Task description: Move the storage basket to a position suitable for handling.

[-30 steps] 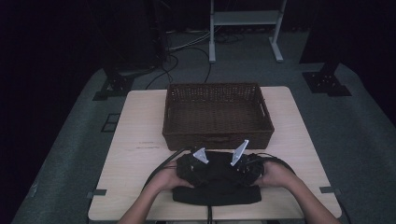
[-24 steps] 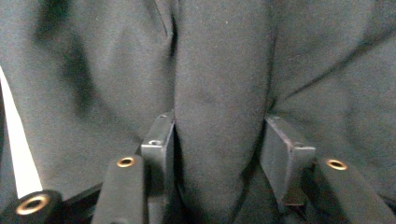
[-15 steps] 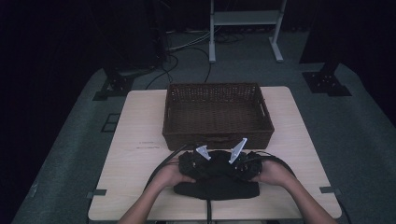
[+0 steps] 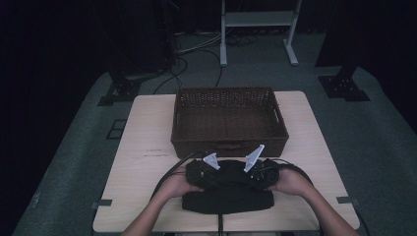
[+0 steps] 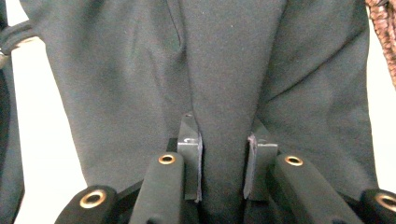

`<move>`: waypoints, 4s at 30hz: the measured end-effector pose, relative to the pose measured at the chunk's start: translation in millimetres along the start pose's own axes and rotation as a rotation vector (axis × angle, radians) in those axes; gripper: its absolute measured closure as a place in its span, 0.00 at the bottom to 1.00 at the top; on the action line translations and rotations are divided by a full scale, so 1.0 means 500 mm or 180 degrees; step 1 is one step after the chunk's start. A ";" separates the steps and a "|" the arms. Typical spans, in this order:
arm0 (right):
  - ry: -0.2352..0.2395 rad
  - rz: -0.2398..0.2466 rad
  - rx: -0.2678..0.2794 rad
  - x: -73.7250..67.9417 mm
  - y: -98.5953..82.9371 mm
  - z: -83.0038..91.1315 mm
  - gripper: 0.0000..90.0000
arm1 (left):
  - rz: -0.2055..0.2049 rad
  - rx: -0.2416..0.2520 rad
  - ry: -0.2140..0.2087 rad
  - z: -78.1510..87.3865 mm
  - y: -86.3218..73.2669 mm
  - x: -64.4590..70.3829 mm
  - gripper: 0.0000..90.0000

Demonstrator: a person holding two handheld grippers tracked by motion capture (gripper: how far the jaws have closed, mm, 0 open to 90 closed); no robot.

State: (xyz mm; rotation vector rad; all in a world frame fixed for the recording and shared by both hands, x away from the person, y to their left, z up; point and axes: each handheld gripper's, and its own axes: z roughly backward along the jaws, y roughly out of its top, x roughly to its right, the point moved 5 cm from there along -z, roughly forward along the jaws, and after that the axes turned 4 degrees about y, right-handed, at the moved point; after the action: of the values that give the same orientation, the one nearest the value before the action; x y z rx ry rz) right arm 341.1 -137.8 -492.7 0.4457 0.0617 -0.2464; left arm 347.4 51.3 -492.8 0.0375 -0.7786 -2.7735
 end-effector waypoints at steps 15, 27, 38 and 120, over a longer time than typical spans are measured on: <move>-0.0178 0.0200 0.0038 -0.040 0.016 0.054 0.80 | -0.0155 -0.0005 0.0115 0.047 0.022 0.024 0.83; -0.0243 0.0279 0.0138 -0.058 0.027 0.110 0.80 | -0.0294 0.0072 0.0217 0.095 0.052 0.040 0.84; -0.0324 0.0386 0.0210 -0.067 0.048 0.152 0.80 | -0.0373 0.0077 0.0296 0.141 0.075 0.044 0.84; -0.0536 0.0496 0.0543 0.031 0.202 0.445 0.80 | -0.0565 0.0059 0.0444 0.401 0.288 -0.084 0.84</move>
State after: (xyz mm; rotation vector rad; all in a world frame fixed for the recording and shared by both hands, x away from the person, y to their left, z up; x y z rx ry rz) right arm 382.5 -149.7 -251.7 0.5948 -0.1594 -0.1354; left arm 403.7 45.4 -249.1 0.3145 -0.8003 -2.8900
